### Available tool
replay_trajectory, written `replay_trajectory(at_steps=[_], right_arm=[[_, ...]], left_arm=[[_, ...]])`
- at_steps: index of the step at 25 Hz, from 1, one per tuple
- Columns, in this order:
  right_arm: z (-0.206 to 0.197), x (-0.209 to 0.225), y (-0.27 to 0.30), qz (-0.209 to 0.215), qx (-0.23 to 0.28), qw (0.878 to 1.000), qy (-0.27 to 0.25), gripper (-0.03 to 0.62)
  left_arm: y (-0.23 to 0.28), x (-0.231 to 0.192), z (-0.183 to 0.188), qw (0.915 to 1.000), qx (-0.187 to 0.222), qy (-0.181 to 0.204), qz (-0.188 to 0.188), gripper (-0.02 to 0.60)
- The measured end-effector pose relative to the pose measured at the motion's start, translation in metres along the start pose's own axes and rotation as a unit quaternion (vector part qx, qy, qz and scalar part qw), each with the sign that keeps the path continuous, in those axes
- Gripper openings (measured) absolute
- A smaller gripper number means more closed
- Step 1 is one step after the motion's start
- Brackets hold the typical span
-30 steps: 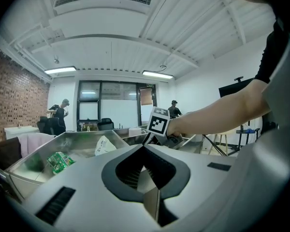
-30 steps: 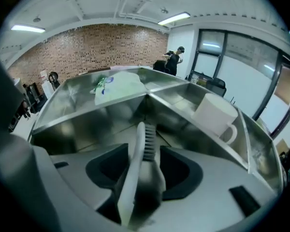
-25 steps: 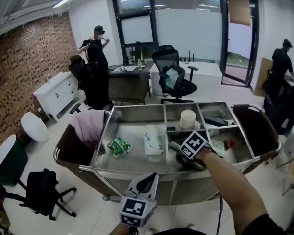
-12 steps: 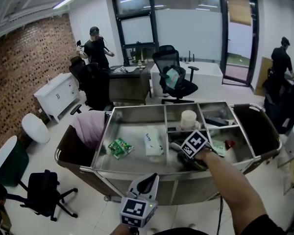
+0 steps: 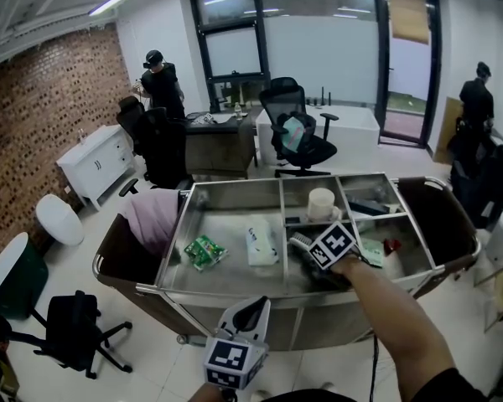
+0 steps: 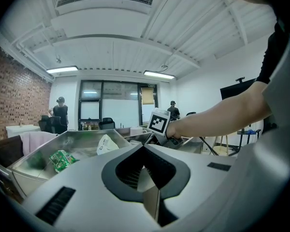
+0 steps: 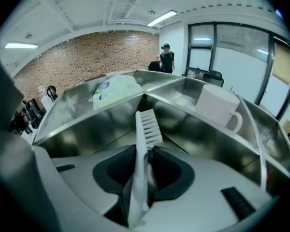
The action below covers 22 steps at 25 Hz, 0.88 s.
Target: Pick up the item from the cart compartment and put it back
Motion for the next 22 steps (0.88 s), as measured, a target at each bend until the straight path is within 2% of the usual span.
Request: replay_trajectory(at_steps=[8, 12, 16, 22], right_arm=[[0.009, -0.003, -0.025, -0.004, 0.046, 0.999, 0.002, 0.11], [0.02, -0.01, -0.048, -0.011, 0.096, 0.995, -0.008, 0.107], [0.032, -0.022, -0.076, -0.007, 0.173, 0.985, -0.011, 0.097], [0.04, -0.036, -0.121, -0.005, 0.274, 0.962, -0.011, 0.078]], left_arm=[[-0.002, 0.002, 0.004, 1.0, 0.006, 0.003, -0.002, 0.0], [-0.004, 0.006, 0.009, 1.0, 0.007, 0.001, -0.003, 0.0], [-0.005, 0.007, 0.008, 0.9999, 0.009, 0.002, -0.005, 0.0], [-0.005, 0.009, 0.008, 0.9998, 0.014, 0.009, -0.006, 0.0]])
Point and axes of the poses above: the fingertips, and each gripper's own axes: y forward along the fingers, x to its right, z out of its top, the point moved 9 cm from there along -y, backward along the fingers, and after that the axes turned 6 degrees about z, right-handed, at the moved point
